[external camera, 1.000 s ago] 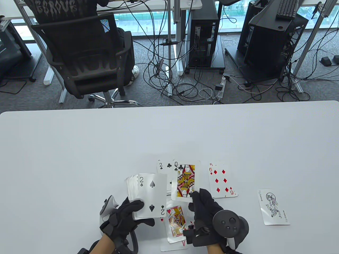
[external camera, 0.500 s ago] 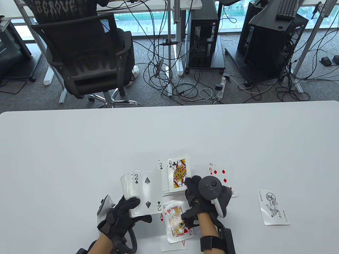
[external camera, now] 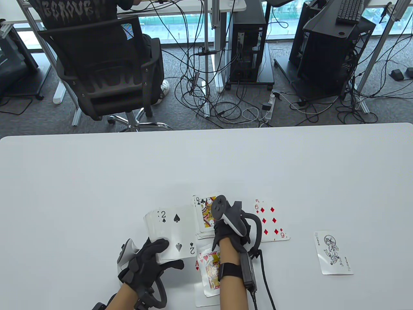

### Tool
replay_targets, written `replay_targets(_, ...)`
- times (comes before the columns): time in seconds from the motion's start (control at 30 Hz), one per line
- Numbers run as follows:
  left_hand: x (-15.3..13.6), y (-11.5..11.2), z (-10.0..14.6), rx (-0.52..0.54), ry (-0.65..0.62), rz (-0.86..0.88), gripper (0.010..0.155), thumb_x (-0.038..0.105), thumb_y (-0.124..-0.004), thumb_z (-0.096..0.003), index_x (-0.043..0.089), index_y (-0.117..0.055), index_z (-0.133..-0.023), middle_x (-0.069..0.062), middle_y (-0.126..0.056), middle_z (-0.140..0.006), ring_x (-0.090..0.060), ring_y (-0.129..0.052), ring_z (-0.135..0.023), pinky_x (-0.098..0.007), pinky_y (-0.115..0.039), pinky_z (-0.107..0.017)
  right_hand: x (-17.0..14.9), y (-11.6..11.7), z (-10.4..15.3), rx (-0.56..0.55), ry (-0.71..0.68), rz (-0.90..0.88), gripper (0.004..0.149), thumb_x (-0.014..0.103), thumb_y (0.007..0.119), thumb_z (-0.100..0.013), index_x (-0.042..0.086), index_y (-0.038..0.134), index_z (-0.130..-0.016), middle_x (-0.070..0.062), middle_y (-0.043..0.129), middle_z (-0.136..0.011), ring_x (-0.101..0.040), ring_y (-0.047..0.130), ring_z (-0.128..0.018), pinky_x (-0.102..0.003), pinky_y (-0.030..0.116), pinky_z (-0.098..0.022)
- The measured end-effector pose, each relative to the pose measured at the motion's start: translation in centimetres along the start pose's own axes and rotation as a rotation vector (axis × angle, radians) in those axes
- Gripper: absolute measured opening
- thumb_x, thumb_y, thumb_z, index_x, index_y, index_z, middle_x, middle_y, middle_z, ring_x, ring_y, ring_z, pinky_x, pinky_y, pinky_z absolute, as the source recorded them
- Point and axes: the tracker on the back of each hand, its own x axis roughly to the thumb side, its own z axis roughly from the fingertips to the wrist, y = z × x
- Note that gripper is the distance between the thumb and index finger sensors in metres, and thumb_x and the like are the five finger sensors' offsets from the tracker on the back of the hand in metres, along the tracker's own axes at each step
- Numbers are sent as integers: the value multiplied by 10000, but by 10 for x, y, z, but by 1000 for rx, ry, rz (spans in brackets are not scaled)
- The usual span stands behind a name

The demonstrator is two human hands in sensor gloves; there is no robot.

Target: Playing card suit sorting

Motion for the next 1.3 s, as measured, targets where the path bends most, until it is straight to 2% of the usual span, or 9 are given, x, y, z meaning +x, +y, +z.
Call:
replay_targets(0.17, 0, -1, 0, 12, 5, -1, 542, 428, -690, -612, 371, -404, -1069, 64, -552, -1130, -275, -715, -1008, -407, -830, -555, 5, 0, 4, -20, 5, 51, 495, 348, 691, -521, -115, 803, -659, -15, 919, -312, -200, 976, -196, -434, 869, -210)
replay_targets(0.33, 0, 0, 0, 12, 7, 0, 542, 427, -690, -613, 370, -403, -1069, 63, -550, -1130, -276, -715, -1007, -407, -830, -556, 4, -11, 15, -102, -68, -46, 507, 336, 673, -530, -127, 778, -706, -44, 934, -348, -243, 992, -247, -459, 867, -238)
replay_targets(0.57, -1, 0, 1, 15, 15, -7, 540, 425, -692, -612, 369, -408, -1068, 62, -554, -1128, -278, -718, -1004, -407, -831, -554, -12, -33, 52, -251, -268, -500, 522, 328, 659, -539, -143, 744, -746, -74, 942, -393, -277, 1001, -281, -481, 864, -259)
replay_targets(0.73, -1, 1, 1, 13, 21, -15, 541, 425, -693, -612, 370, -408, -1068, 63, -557, -1128, -277, -718, -1004, -409, -830, -553, -28, -35, 85, -282, -376, -864, 531, 326, 644, -553, -155, 721, -766, -85, 938, -420, -288, 997, -307, -487, 860, -273)
replay_targets(0.8, -2, 1, 1, 15, 26, -15, 540, 423, -694, -612, 368, -410, -1068, 61, -556, -1128, -279, -717, -1004, -409, -830, -553, -29, -32, 94, -259, -402, -920, 547, 334, 641, -555, -160, 711, -777, -94, 935, -434, -298, 995, -320, -495, 856, -281)
replay_targets(0.9, -2, 0, 1, 16, 31, -20, 540, 424, -695, -610, 368, -412, -1067, 61, -558, -1127, -280, -719, -1003, -411, -830, -551, -24, -24, 100, -167, -466, -912, 636, 396, 647, -554, -175, 650, -834, -129, 917, -507, -337, 977, -392, -521, 839, -321)
replay_targets(1.03, -2, 1, 1, 20, 33, -25, 542, 423, -694, -610, 367, -409, -1068, 60, -554, -1128, -282, -714, -1005, -413, -828, -554, -9, -13, 107, -53, -538, -857, 826, 494, 648, -542, -197, 421, -935, -217, 817, -664, -437, 894, -536, -580, 782, -399)
replay_targets(1.13, -2, 1, 1, 20, 35, -27, 541, 421, -694, -612, 368, -407, -1068, 59, -552, -1129, -283, -713, -1005, -413, -827, -555, 1, -14, 116, -95, -575, -761, 876, 532, 691, -510, -198, 417, -909, -168, 813, -618, -392, 907, -510, -555, 796, -386)
replay_targets(1.3, -4, 1, 0, 6, 43, -35, 540, 418, -696, -611, 366, -412, -1068, 59, -554, -1128, -285, -712, -1005, -417, -824, -555, 11, -20, 132, -311, -628, -491, 803, 504, 748, -472, -153, 509, -868, -82, 847, -537, -309, 953, -439, -494, 840, -347)
